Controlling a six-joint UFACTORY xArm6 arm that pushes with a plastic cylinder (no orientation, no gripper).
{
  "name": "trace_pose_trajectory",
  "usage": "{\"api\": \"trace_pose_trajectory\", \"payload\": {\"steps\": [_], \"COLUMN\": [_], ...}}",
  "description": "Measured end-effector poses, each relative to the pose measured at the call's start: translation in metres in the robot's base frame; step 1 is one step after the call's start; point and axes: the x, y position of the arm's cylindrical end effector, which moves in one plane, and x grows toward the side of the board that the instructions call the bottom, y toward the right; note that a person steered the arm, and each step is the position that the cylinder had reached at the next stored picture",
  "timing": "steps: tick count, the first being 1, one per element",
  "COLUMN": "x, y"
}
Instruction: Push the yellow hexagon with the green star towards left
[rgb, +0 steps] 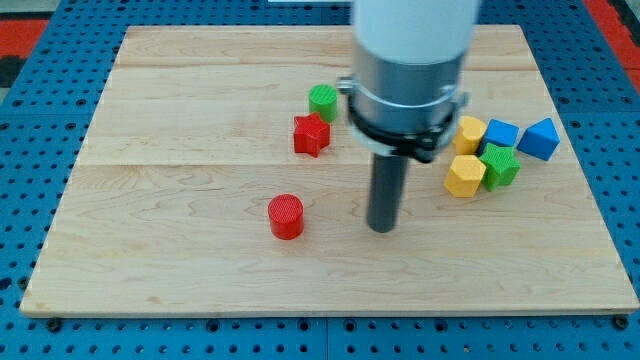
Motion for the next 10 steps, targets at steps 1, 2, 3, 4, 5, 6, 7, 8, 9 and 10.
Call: {"api": "trace_pose_trajectory", "payload": {"steps": [1, 2, 3, 4, 5, 6, 7, 8, 9, 10], "x": [0.011, 0.023, 0.022, 0.022, -0.023, -0.032, -0.047, -0.047, -0.072, -0.073], "y": [0.014, 0.074, 0.145, 0.150, 0.150, 0.151, 0.172, 0.173, 0.170, 0.157]}}
